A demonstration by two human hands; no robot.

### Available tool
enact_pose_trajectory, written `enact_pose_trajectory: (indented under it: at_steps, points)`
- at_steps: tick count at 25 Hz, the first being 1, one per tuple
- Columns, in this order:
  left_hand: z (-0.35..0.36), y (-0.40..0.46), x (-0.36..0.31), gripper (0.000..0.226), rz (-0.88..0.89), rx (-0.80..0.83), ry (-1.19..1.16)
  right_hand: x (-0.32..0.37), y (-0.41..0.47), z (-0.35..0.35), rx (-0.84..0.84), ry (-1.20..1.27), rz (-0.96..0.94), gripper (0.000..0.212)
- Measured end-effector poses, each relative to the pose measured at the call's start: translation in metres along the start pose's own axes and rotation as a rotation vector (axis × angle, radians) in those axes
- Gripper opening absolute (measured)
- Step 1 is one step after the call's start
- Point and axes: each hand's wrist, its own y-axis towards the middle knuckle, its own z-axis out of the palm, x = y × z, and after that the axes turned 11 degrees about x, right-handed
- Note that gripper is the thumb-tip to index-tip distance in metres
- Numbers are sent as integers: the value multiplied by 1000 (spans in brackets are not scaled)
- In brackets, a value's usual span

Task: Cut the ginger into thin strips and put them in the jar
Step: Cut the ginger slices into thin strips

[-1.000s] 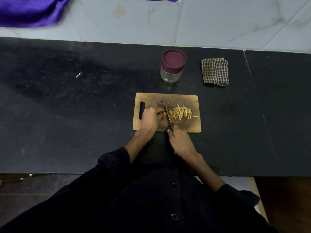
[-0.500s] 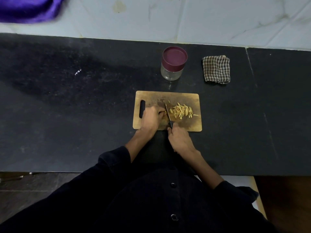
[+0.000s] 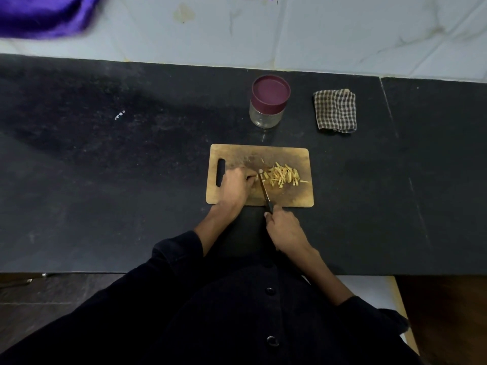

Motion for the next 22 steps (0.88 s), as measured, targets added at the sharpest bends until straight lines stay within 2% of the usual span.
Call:
enact_pose_trajectory:
  at_steps: [5, 13, 18, 22]
  points:
    - [-2, 1, 0, 12, -7, 4, -22, 1, 0, -7, -65, 60, -16, 21]
    - [-19, -3, -1, 21, -15, -65, -94, 10, 1, -2, 25, 46, -63, 23]
    - [-36, -6, 7, 19, -18, -108, -172, -5, 3, -10, -28, 72, -26, 25]
    - [-49, -7, 19, 21, -25, -149, -184, -5, 2, -10, -5, 89, -53, 24]
